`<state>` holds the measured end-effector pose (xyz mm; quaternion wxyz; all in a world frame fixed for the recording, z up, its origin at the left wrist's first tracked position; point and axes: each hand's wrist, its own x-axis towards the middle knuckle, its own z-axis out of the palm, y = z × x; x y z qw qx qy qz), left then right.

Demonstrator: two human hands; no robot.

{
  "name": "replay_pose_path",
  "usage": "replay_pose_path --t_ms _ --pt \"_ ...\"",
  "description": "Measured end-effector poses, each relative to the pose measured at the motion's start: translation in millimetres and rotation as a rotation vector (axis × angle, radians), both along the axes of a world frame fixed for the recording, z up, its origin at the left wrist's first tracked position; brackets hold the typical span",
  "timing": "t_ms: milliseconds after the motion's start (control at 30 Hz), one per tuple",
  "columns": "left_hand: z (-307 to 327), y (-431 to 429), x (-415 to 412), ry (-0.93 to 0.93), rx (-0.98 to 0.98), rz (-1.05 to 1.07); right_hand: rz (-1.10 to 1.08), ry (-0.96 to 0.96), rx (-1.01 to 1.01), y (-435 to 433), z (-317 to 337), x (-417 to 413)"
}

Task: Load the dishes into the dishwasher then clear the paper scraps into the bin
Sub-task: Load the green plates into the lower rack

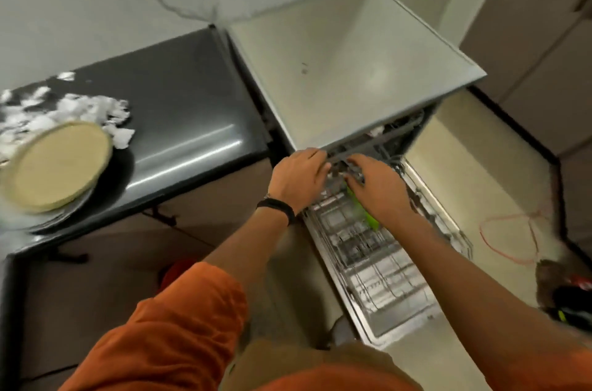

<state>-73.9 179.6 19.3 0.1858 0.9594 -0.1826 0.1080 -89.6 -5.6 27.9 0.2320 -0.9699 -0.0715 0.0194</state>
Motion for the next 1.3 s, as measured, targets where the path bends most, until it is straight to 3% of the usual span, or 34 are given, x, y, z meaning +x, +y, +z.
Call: replay_pose_path --t_ms 433,700,1033,1300 --pt "51 312 -85 -0.2 -0.016 0.544 0.484 -0.192 0.038 311 69 3" --pt "54 455 -159 -0.194 0.003 0.934 0.885 -0.206 0.037 490 74 -19" --pt "44 553 -202 -0.148 0.015 1.344 1.295 -0.219 0.021 667 46 -14" --pt "32 587 -209 -0.085 0.023 1.586 1.595 -0.299 -0.239 771 10 -3"
